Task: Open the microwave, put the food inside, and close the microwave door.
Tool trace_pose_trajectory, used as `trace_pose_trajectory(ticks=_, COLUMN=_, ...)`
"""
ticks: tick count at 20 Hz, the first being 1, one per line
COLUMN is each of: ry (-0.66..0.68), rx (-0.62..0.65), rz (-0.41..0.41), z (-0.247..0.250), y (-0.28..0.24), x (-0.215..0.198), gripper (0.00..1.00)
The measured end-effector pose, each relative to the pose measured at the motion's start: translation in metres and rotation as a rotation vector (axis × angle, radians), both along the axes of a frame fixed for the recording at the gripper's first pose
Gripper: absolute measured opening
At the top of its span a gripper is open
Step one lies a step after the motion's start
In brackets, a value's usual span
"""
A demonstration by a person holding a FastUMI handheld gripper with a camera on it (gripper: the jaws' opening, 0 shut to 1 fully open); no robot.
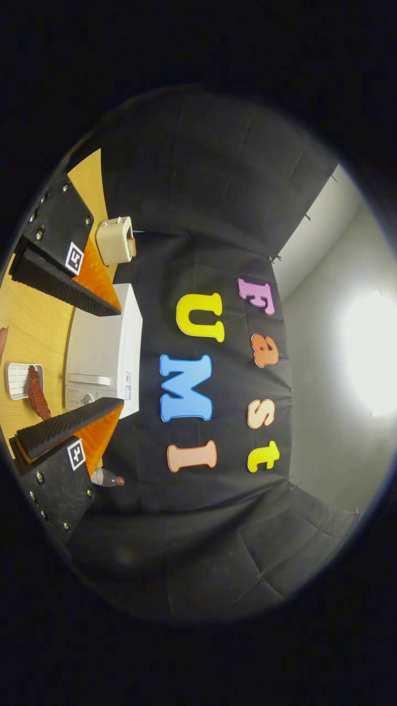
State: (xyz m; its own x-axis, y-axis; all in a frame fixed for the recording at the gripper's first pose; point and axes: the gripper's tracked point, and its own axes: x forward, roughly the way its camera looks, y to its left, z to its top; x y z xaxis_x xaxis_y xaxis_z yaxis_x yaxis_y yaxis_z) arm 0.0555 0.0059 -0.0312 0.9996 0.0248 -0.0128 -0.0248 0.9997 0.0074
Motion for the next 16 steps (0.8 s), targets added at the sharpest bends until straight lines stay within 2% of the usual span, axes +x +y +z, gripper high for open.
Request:
trace_pose_trajectory(ticks=7, ry=-0.018, rx=-0.004, rz=0.01, z=-0.038, y=0.004, x=0.06, gripper=0.92)
trace_pose_trajectory(ticks=16, ry=0.071, rx=0.055, rz=-0.071, z=-0.116, y=-0.021, x=0.156, gripper=0.92)
